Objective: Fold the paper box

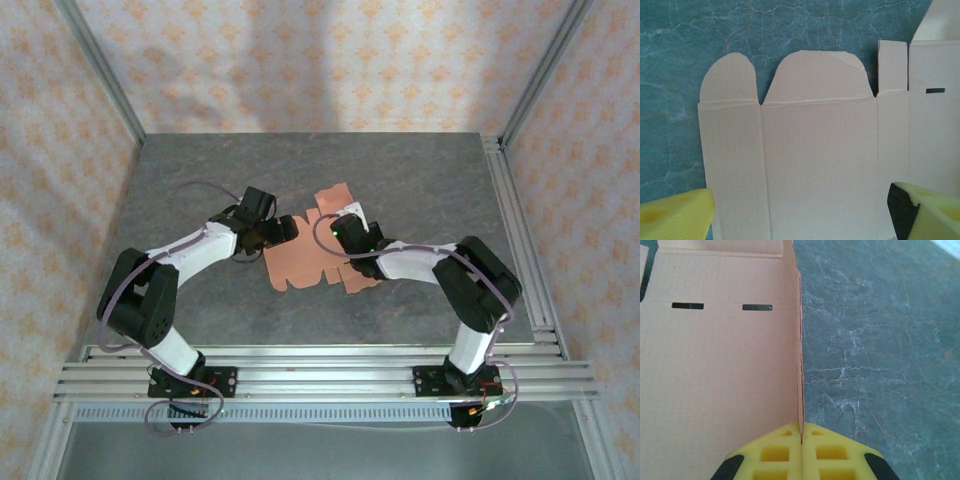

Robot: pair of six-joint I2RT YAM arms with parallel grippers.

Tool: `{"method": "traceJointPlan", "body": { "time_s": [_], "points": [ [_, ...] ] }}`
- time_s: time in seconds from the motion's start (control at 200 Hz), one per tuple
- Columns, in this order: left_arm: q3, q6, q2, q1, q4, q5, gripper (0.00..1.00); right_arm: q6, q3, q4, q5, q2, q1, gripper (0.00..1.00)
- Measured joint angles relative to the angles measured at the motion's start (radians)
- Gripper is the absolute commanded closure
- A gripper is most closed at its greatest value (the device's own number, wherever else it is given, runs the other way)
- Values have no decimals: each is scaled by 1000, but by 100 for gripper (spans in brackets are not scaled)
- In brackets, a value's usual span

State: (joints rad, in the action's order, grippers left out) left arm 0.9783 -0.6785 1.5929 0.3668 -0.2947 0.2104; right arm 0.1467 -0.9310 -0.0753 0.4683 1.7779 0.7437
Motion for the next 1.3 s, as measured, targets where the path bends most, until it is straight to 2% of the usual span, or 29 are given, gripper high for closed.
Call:
{"method": "traceJointPlan", "body": {
  "time_s": [0.22, 0.38, 0.475, 0.636, 0.806, 0.951, 1.151, 1.301],
  "points": [
    [-46, -19, -29, -32, 0, 14, 0, 88, -71, -16, 158, 117, 68, 100],
    [-52, -22, -29, -42, -1, 17, 0, 102, -81, -22, 205, 144, 80, 100],
    [-52, -21, -29, -42, -2, 18, 0, 89, -69, -26, 184, 126, 71, 100],
    [-48, -21, -29, -42, -2, 24, 0, 43, -23, -18, 72, 33, 17, 100],
    [-35, -21, -29, -42, -1, 32, 0, 45, -19, -18, 47, 10, -2, 100],
    [-27, -21, -29, -42, -1, 37, 0, 69, -24, -18, 68, 30, 23, 100],
    [-27, -21, -29, -42, -3, 36, 0, 118, -93, -11, 150, 138, 74, 100],
    [-27, -21, -29, -42, -4, 36, 0, 115, -93, -9, 147, 136, 68, 100]
  ]
}}
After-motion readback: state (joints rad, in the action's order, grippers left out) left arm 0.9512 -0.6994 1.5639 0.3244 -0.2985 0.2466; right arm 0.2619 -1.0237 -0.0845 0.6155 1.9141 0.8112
